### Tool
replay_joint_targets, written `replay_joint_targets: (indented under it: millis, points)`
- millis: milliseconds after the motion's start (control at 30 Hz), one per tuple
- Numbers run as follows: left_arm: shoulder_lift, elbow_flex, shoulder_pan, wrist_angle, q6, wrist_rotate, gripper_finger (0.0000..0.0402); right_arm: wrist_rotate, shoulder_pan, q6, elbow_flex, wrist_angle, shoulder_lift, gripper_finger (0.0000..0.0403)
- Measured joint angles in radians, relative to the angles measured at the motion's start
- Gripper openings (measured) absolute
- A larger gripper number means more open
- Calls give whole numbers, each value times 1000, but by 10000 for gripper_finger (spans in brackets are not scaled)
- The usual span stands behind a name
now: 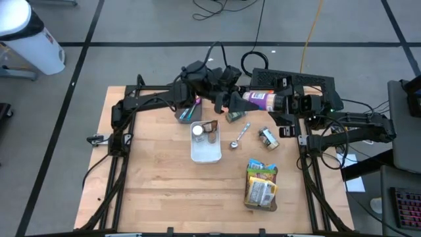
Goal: Pick & Place Food Item
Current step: Put the purple seasoning bottle into the white bin
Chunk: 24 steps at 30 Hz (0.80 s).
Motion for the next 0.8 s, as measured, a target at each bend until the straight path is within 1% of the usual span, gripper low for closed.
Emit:
replay_joint_targets:
  millis: [167,300,400,633,800]
  points:
    - [0,-1,-4,-2,2,7,214,-3,0,28,0,3,0,243]
    - [1,-3,-3,-17,7,10,214,-13,1,42,0,12,0,261]
    - [10,-6,-3,-25,7,10,214,-14,2,54,1,33,-2,263]
    - [4,-5,-3,-13,29,16,214,-24,1,49,2,24,4,253]
    - [4,-5,-3,-17,33,16,214,-24,1,48,2,21,5,253]
